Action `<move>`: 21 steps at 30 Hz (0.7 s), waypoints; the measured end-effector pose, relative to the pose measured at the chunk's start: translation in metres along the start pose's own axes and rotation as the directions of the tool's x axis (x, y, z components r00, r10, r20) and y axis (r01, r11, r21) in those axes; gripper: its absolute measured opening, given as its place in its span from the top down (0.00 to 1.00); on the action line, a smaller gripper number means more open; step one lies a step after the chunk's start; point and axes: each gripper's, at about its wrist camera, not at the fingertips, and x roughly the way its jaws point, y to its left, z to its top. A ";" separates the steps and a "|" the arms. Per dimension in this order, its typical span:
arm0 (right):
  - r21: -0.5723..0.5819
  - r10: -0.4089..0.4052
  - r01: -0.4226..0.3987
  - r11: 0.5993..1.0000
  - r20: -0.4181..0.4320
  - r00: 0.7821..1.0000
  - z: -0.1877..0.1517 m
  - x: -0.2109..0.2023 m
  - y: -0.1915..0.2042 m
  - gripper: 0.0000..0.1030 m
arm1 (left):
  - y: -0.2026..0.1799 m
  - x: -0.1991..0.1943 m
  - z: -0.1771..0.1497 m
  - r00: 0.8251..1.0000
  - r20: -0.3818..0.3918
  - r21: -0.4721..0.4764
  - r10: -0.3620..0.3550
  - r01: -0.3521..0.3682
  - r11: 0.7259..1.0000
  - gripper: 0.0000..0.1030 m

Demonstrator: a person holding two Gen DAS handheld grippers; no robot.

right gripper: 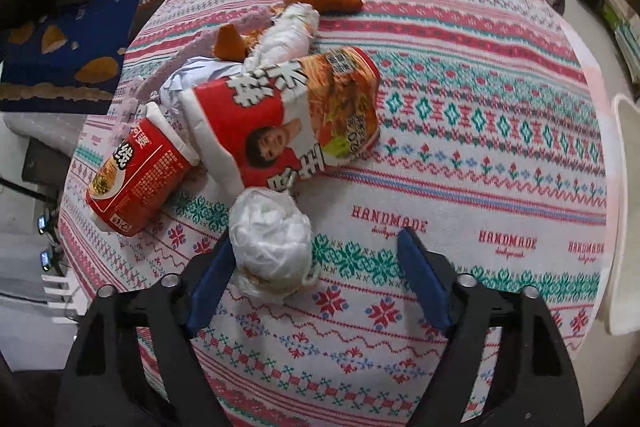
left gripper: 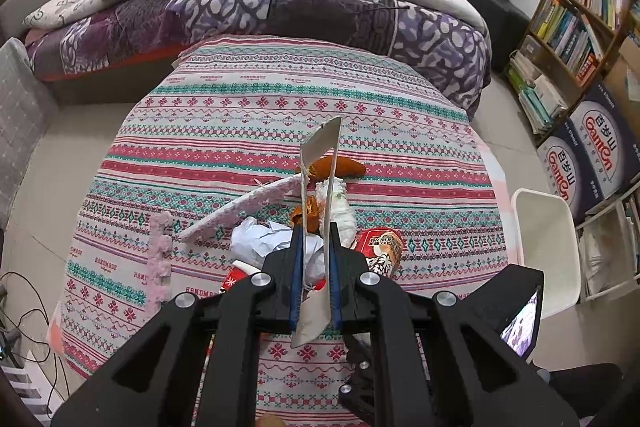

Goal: Collect trash
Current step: 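Grasp a flat white paper piece with the left tool while the right tool grasps crumpled tissue, then release the tissue into the bin with the right tool while the left tool drops the paper piece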

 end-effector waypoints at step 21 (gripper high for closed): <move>0.171 -0.055 0.020 0.985 0.201 0.978 0.008 -0.092 -0.084 0.71 | -0.029 -0.001 0.006 0.998 0.051 0.002 -0.028 0.028 1.000 0.89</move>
